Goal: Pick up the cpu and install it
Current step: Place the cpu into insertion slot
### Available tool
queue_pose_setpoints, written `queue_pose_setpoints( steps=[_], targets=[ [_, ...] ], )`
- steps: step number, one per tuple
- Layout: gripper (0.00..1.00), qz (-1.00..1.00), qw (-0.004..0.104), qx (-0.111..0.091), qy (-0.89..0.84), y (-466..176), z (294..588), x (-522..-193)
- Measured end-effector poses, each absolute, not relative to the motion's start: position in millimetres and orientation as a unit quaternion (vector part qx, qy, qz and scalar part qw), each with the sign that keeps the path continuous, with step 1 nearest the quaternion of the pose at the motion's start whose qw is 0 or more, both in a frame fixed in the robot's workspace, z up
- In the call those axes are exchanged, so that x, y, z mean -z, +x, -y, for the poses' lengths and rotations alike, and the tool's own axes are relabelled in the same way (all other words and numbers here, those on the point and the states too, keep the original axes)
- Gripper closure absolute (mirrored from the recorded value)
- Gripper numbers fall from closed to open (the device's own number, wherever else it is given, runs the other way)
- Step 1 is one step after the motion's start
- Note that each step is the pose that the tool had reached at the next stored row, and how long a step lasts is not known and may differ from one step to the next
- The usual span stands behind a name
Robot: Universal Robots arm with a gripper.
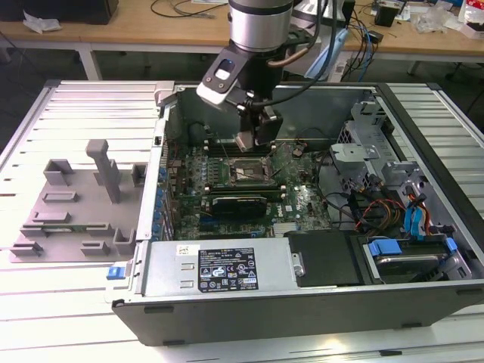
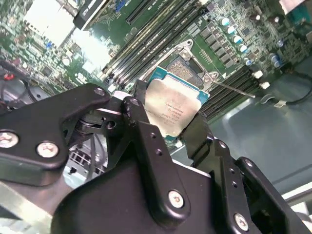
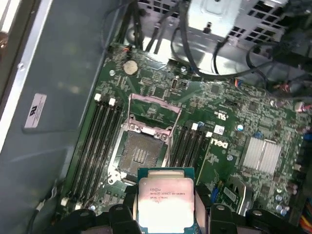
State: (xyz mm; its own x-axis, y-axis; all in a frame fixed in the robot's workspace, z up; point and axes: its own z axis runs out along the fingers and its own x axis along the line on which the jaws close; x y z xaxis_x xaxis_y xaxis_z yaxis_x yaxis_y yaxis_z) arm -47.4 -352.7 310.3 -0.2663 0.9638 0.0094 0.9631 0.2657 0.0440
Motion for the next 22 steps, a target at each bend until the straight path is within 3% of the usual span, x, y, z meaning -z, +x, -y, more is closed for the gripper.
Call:
queue_pose_setpoints(
  steps=[22],
  targets=[
    [0.45, -0.751, 0.011, -0.020, 0.660, -47.4, 352.7, -294.0]
  ],
)
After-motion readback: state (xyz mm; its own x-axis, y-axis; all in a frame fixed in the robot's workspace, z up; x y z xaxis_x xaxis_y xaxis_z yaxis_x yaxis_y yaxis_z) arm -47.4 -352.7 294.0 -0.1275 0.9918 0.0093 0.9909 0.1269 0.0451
